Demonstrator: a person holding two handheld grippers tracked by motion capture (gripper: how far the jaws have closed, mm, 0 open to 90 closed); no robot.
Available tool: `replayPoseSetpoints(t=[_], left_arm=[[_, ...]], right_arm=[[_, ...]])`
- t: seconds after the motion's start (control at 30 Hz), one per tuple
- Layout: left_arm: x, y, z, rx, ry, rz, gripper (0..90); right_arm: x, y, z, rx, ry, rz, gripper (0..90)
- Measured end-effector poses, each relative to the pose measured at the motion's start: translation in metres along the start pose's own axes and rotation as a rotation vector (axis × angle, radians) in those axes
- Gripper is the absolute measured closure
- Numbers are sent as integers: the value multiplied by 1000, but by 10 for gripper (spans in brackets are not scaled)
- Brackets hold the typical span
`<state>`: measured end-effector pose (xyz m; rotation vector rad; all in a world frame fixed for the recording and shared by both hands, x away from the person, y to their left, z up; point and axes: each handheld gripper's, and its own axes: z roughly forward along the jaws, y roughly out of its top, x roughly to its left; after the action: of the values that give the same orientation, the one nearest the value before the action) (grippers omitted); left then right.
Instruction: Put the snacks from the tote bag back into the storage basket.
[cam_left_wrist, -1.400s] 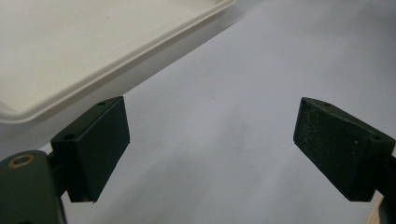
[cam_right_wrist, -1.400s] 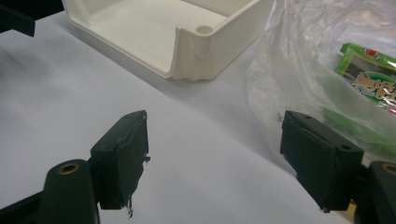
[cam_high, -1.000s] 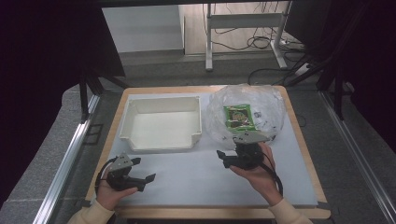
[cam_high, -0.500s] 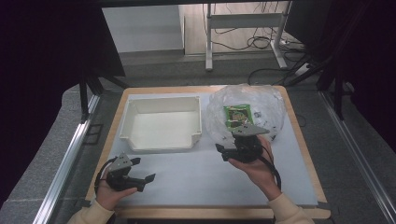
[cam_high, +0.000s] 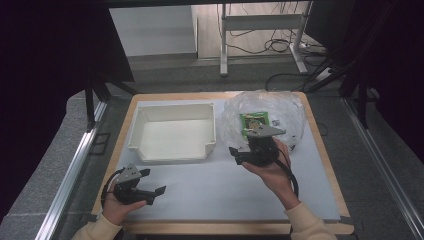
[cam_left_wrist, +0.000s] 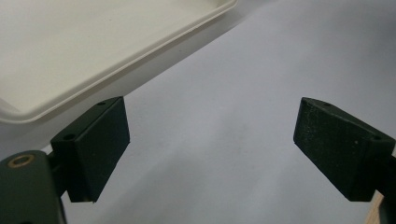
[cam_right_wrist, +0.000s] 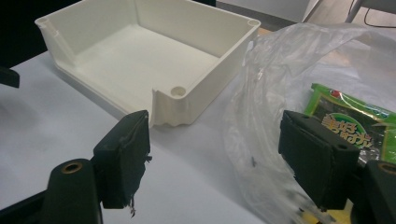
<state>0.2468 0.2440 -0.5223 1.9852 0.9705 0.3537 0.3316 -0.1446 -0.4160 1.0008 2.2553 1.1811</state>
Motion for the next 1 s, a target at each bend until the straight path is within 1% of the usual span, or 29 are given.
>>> replayPoseSetpoints(t=[0.07, 0.13, 0.43, 0.6, 0.63, 0.77, 0.83, 1.0], left_arm=[[0, 0, 0, 0, 0, 1, 107], [0, 0, -1, 0, -2, 3, 107], [1, 0, -1, -1, -5, 2, 107], [1, 0, -1, -1, -1, 1, 107], [0, 0, -1, 0, 2, 2, 107], [0, 0, -1, -1, 5, 1, 107], [0, 0, -1, 0, 7, 1, 107], [-2, 0, 0, 6, 7, 7, 107]], right_arm=[[-2, 2, 1, 1, -5, 6, 254], [-6, 5, 4, 2, -25, 13, 259], [-18, 14, 8, -1, -31, 37, 258], [-24, 15, 10, 7, -30, 46, 258], [-27, 15, 11, 14, -41, 42, 258], [-31, 15, 13, 18, -42, 48, 258], [-37, 16, 13, 15, -45, 67, 258], [-45, 18, 14, 13, -59, 76, 263]])
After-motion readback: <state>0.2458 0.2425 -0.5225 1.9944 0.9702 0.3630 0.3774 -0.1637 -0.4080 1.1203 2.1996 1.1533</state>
